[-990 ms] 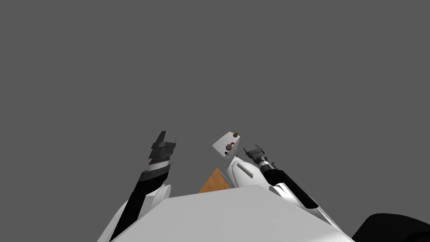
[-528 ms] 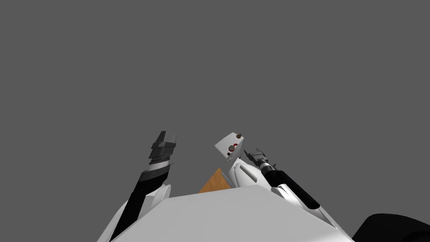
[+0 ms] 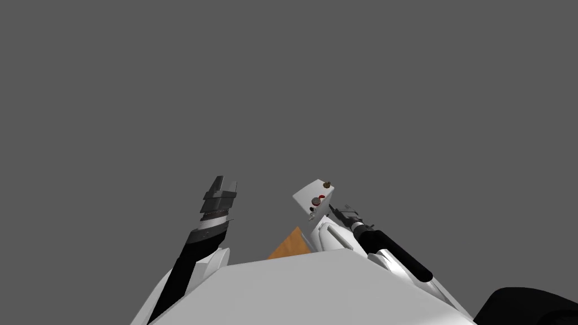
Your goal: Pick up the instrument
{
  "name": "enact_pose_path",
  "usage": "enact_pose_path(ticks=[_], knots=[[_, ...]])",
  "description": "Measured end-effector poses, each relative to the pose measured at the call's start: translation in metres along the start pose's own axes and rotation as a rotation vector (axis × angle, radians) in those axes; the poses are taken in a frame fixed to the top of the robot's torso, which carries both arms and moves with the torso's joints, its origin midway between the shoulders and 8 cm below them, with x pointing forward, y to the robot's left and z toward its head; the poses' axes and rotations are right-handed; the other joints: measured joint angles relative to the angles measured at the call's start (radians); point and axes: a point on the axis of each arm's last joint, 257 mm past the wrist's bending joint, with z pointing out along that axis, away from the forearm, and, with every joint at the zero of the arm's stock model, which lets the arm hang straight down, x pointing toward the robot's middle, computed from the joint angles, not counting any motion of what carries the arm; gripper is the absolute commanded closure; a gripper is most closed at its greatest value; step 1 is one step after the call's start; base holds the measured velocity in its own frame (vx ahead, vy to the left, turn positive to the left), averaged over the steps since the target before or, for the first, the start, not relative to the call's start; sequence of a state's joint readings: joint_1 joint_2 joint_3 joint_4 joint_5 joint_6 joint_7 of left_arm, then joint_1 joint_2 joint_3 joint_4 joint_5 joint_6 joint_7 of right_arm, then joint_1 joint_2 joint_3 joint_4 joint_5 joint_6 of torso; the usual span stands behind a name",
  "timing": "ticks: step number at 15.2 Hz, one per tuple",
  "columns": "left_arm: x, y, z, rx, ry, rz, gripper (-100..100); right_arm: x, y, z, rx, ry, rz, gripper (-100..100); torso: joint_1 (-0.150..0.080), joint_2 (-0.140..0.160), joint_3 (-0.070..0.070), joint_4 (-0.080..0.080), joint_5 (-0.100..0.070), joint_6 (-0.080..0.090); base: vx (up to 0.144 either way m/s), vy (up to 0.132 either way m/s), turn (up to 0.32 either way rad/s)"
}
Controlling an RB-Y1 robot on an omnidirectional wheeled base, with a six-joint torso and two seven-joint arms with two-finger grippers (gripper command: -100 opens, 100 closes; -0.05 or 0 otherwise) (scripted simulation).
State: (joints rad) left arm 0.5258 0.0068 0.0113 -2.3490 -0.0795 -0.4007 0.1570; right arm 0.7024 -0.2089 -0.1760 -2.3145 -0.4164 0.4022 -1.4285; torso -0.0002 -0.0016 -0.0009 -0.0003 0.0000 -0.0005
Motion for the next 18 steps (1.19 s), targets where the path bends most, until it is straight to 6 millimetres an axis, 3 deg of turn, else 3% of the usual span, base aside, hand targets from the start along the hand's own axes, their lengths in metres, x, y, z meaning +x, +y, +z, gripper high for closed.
enact_pose_path(ticks=[18], knots=[[0.000, 0.000, 0.000, 0.000, 0.000, 0.000, 0, -0.069, 0.005, -0.023, -0.036, -0.257, 0.436, -100, 0.000, -0.001, 0.000, 0.000, 0.000, 0.000, 0.015, -0.002, 0.134]])
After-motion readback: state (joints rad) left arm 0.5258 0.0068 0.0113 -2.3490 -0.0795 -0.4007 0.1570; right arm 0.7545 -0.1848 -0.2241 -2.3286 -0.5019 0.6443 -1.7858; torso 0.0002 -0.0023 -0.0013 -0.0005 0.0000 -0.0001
